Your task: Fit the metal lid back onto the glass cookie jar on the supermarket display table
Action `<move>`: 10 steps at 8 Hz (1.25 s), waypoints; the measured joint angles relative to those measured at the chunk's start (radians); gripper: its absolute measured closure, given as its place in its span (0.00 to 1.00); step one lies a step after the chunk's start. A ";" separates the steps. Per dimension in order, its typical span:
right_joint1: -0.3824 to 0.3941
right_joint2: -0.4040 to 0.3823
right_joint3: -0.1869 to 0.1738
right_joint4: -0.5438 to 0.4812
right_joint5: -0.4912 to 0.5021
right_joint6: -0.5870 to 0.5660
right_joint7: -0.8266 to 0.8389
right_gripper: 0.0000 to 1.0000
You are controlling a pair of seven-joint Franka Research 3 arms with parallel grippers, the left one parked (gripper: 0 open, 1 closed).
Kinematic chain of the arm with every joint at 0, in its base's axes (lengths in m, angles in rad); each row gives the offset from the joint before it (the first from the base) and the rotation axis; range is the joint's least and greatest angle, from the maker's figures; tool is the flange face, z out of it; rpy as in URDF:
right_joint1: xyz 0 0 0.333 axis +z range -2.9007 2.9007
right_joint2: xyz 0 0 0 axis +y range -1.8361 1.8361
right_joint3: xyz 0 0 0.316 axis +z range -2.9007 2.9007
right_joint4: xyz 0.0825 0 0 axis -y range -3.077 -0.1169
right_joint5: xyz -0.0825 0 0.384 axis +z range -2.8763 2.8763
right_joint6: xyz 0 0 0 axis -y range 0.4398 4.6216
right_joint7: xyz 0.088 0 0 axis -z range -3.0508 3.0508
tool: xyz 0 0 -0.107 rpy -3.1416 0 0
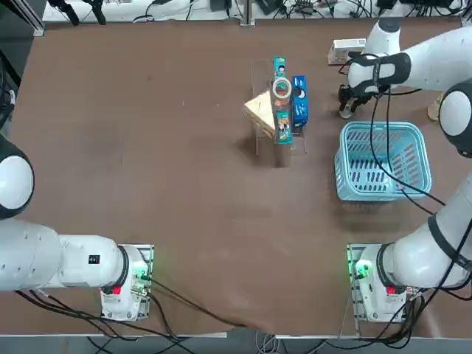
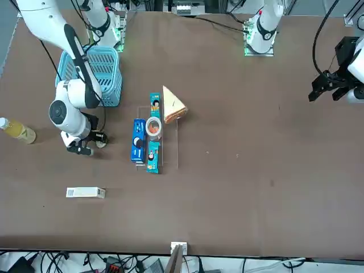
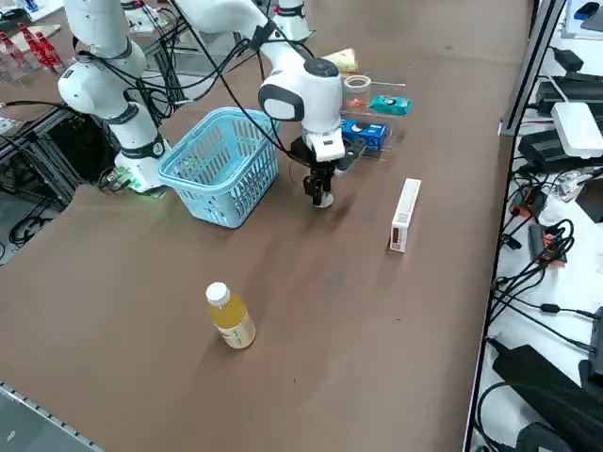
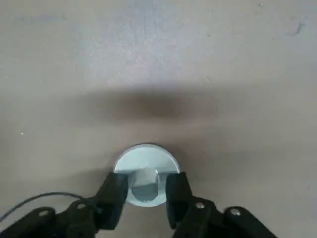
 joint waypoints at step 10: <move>0.011 -0.020 0.010 0.297 0.016 -0.293 0.001 0.72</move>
